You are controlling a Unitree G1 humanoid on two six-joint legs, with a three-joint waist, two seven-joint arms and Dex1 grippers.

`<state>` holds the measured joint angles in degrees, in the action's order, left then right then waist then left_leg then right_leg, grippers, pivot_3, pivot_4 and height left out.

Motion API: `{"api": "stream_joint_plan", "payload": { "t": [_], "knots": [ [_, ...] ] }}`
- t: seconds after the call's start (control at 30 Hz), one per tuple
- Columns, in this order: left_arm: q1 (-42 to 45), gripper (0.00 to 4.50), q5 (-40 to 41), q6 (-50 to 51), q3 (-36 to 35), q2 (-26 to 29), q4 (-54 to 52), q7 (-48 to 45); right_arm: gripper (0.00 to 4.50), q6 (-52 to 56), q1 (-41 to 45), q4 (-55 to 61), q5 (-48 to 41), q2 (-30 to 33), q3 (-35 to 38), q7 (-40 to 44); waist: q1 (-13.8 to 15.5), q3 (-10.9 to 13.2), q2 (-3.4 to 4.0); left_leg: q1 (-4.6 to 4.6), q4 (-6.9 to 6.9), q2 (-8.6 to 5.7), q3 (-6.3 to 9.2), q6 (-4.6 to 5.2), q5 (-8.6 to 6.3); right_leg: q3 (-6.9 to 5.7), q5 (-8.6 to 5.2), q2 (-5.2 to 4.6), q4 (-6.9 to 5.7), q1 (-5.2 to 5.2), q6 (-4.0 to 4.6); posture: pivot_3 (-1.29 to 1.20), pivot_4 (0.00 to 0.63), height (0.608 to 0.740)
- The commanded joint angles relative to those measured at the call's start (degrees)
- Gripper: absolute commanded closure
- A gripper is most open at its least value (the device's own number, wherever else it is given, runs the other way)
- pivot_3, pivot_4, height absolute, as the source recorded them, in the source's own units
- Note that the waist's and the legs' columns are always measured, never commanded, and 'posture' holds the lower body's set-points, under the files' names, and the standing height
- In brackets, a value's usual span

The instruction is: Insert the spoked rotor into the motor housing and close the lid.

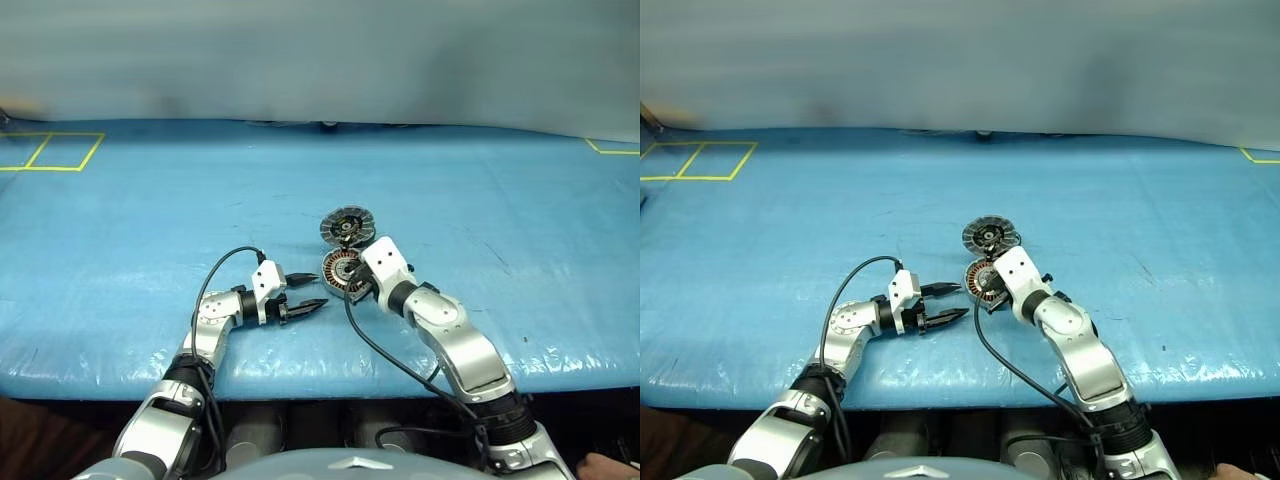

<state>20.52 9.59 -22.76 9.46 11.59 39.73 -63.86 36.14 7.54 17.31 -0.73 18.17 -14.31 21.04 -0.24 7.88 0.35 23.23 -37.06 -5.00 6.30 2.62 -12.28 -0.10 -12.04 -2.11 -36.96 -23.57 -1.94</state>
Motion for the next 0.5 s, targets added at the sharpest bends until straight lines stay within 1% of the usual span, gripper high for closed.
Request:
{"api": "stream_joint_plan", "payload": {
  "t": [0.03,0.5],
  "knots": [
    [-0.30,1.80,0.38,-0.31,-0.29,0.07,-1.49,-0.16,4.44,2.09,-1.40,0.45,0.50,0.59,0.39,-0.35,0.01,0.00,0.00,0.00,0.01,0.00,0.00,0.00,0.00,0.00,0.00,0.00,0.00,0.00,0.00,0.00,0.150,0.740],
    [-0.45,1.80,0.34,-0.09,-0.12,-0.08,-1.41,-0.28,4.44,4.18,-3.24,4.85,0.12,0.75,0.25,-0.11,0.08,0.00,0.00,0.00,0.02,0.00,0.02,0.00,-0.01,-0.01,-0.01,0.00,0.02,-0.01,-0.01,0.00,0.150,0.740]
  ]
}}
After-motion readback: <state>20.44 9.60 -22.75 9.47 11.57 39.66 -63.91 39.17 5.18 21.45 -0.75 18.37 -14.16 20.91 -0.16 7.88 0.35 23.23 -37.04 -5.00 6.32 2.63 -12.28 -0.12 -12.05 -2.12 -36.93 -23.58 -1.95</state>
